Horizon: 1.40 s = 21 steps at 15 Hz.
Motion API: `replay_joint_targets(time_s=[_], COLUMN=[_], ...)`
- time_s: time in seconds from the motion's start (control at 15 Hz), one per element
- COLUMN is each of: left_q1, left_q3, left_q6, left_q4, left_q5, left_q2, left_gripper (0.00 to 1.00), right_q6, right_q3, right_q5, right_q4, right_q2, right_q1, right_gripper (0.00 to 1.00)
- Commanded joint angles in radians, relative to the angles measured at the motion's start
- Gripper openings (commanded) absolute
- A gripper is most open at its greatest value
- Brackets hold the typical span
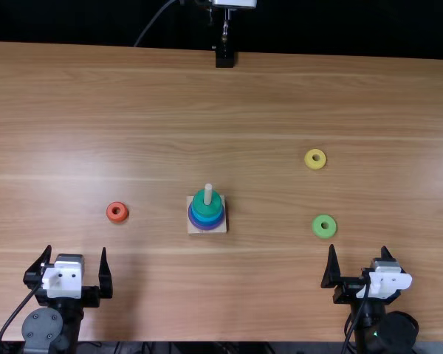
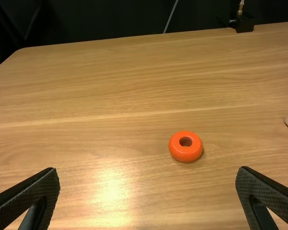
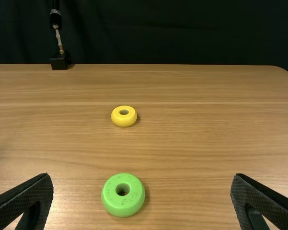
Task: Build the Hanoi tower: stack the rings onto the peg from bottom to top in this color order: purple, dark blue, light blue, dark green, light green, yellow, orange.
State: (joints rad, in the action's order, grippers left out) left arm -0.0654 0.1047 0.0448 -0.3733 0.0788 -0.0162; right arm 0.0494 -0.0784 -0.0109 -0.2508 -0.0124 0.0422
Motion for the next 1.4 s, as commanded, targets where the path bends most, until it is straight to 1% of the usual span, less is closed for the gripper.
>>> replay_joint_targets(time_s=[0.0, 0.2, 0.27, 0.33, 0.4, 0.53, 0.67, 0.73, 0.8, 0.87, 0.93, 1.0, 1.07, 1.13, 1.2, 1.27, 1.33], left_q1=[-0.001, -0.001, -0.001, -0.001, -0.001, -0.001, -0.001, -0.001, -0.001, -0.001, -0.001, -0.001, -0.001, -0.001, -0.001, -0.001, -0.001], left_q3=[-0.105, -0.105, -0.105, -0.105, -0.105, -0.105, -0.105, -0.105, -0.105, -0.105, -0.105, -0.105, -0.105, -0.105, -0.105, -0.105, -0.105], left_q6=[-0.008, -0.008, -0.008, -0.008, -0.008, -0.008, -0.008, -0.008, -0.008, -0.008, -0.008, -0.008, -0.008, -0.008, -0.008, -0.008, -0.008], left_q4=[-0.078, -0.078, -0.078, -0.078, -0.078, -0.078, -0.078, -0.078, -0.078, -0.078, -0.078, -0.078, -0.078, -0.078, -0.078, -0.078, -0.078], left_q5=[0.010, 0.010, 0.010, 0.010, 0.010, 0.010, 0.010, 0.010, 0.010, 0.011, 0.010, 0.010, 0.010, 0.010, 0.011, 0.010, 0.010], left_q2=[0.016, 0.016, 0.016, 0.016, 0.016, 0.016, 0.016, 0.016, 0.016, 0.016, 0.016, 0.016, 0.016, 0.016, 0.016, 0.016, 0.016], left_gripper=[1.00, 1.00, 1.00, 1.00, 1.00, 1.00, 1.00, 1.00, 1.00, 1.00, 1.00, 1.00, 1.00, 1.00, 1.00, 1.00, 1.00], right_q6=[-0.002, -0.002, -0.003, -0.003, -0.003, -0.003, -0.003, -0.005, -0.011, -0.011, -0.011, -0.011, -0.013, -0.018, -0.040, -0.108, -0.187], right_q3=[0.063, 0.052, 0.019, -0.055, -0.126, -0.300, -0.458, -0.517, -0.574, -0.615, -0.664, -0.722, -0.773, -0.810, -0.837, -0.848, -0.859], right_q5=[0.013, 0.015, 0.016, 0.016, 0.016, 0.016, 0.024, 0.040, 0.077, 0.094, 0.099, 0.099, 0.097, 0.097, 0.097, 0.097, 0.097], right_q4=[-0.067, -0.061, -0.054, -0.041, -0.036, -0.025, -0.034, -0.034, -0.036, -0.052, -0.129, -0.247, -0.354, -0.426, -0.455, -0.455, -0.453], right_q2=[0.012, 0.012, 0.012, 0.012, -0.057, -0.291, -0.521, -0.624, -0.718, -0.811, -0.894, -0.959, -1.045, -1.144, -1.216, -1.262, -1.308], right_q1=[0.013, 0.012, 0.015, 0.013, 0.012, 0.005, 0.002, 0.002, -0.002, -0.027, -0.067, -0.091, -0.099, -0.104, -0.108, -0.105, -0.105], right_gripper=[1.00, 1.00, 1.00, 1.00, 1.00, 1.00, 1.00, 1.00, 1.00, 1.00, 1.00, 1.00, 1.00, 1.00, 1.00, 1.00, 1.00])
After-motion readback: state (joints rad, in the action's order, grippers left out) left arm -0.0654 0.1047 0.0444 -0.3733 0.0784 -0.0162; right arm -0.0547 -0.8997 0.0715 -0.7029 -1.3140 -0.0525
